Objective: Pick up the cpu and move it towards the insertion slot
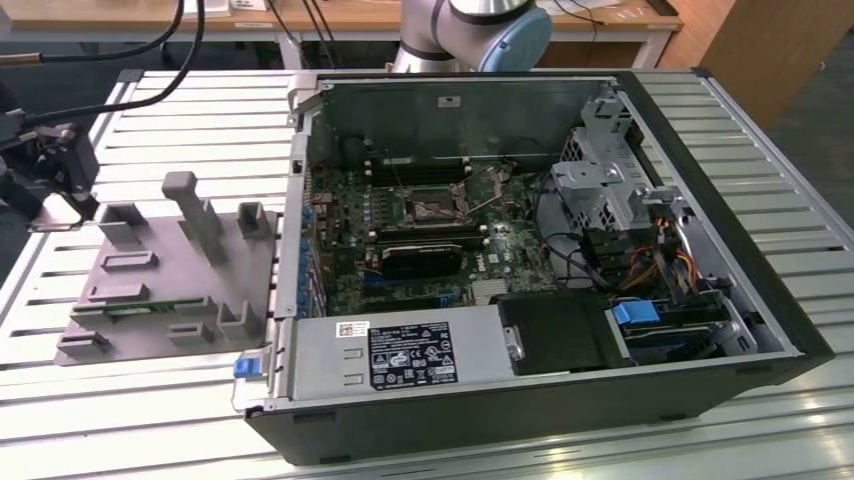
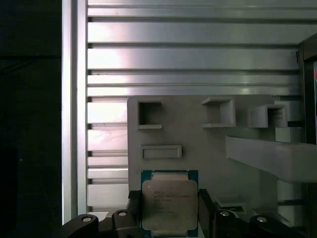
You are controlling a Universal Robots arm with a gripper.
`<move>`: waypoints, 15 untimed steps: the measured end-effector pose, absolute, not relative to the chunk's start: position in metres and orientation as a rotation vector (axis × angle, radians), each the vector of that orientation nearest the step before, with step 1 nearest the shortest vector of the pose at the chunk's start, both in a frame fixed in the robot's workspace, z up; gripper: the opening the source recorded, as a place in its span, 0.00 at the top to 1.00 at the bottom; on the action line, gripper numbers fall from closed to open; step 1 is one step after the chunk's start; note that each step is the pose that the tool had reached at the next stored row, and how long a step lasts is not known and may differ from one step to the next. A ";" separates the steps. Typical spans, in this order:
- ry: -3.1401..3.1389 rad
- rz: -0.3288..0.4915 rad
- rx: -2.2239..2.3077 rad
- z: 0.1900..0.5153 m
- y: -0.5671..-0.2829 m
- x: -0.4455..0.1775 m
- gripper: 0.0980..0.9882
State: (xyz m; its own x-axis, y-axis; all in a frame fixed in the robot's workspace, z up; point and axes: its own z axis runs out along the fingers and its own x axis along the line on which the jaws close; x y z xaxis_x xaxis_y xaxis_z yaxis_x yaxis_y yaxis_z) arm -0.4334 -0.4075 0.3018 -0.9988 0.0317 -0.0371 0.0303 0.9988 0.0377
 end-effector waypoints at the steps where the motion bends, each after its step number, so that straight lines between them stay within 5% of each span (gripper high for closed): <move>1: 3.103 0.058 0.049 0.305 -0.408 -0.433 0.50; 15: 3.102 0.058 0.055 0.342 -0.408 -0.433 0.50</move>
State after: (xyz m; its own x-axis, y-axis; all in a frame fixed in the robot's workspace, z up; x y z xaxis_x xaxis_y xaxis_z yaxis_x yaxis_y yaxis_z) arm -0.4334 -0.4075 0.3417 -0.9986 0.0360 -0.0383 0.0346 0.9987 0.0377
